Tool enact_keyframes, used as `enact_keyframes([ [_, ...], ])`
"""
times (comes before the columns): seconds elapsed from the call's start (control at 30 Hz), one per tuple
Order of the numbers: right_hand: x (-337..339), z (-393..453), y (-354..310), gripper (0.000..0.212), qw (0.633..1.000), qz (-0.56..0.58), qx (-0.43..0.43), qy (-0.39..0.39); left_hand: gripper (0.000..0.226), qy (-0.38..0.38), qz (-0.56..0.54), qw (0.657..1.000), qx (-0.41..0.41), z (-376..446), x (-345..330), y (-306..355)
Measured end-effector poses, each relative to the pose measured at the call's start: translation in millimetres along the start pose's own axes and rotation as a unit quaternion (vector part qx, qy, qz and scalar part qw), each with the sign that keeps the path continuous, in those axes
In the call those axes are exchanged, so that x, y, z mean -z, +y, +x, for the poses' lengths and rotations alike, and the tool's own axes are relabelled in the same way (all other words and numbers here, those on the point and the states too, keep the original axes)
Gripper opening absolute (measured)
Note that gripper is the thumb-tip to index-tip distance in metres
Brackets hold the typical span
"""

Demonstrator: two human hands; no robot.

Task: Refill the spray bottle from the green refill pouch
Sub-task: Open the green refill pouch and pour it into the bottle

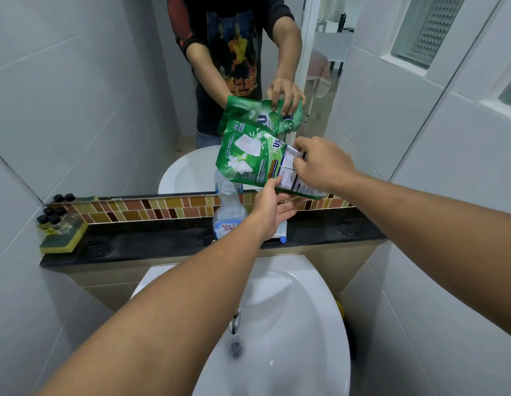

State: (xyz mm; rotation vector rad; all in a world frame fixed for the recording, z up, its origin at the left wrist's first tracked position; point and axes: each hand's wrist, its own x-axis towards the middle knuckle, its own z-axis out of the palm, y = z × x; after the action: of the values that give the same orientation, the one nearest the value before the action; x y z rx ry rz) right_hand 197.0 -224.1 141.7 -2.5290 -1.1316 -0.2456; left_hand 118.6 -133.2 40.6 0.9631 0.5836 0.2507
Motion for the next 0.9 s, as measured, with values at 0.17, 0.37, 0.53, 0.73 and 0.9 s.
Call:
enact_keyframes([
  [0.17, -12.4, -4.5, 4.5, 0.008, 0.999, 0.04, -0.007, -0.006, 0.037, 0.015, 0.035, 0.999, -0.006, 0.4, 8.1, -2.7],
  [0.37, -30.5, -10.5, 13.0, 0.007, 0.992, 0.118, -0.047, -0.01, 0.035, 0.043, 0.077, 0.996, -0.008, -0.1, 15.1, -6.0],
  [0.53, -45.4, -16.8, 22.2, 0.008, 0.978, 0.176, -0.102, -0.035, 0.016, 0.068, 0.126, 0.989, -0.024, 2.1, 26.6, -13.2],
  [0.73, -56.2, -27.9, 41.8, 0.012, 0.974, 0.173, -0.135, -0.06, 0.01, 0.068, 0.163, 0.984, -0.036, 5.3, 30.9, -21.7],
  [0.9, -64.5, -40.3, 66.2, 0.013, 0.968, 0.172, -0.176, -0.052, 0.006, 0.065, 0.223, 0.971, -0.049, 15.4, 17.4, -31.5],
])
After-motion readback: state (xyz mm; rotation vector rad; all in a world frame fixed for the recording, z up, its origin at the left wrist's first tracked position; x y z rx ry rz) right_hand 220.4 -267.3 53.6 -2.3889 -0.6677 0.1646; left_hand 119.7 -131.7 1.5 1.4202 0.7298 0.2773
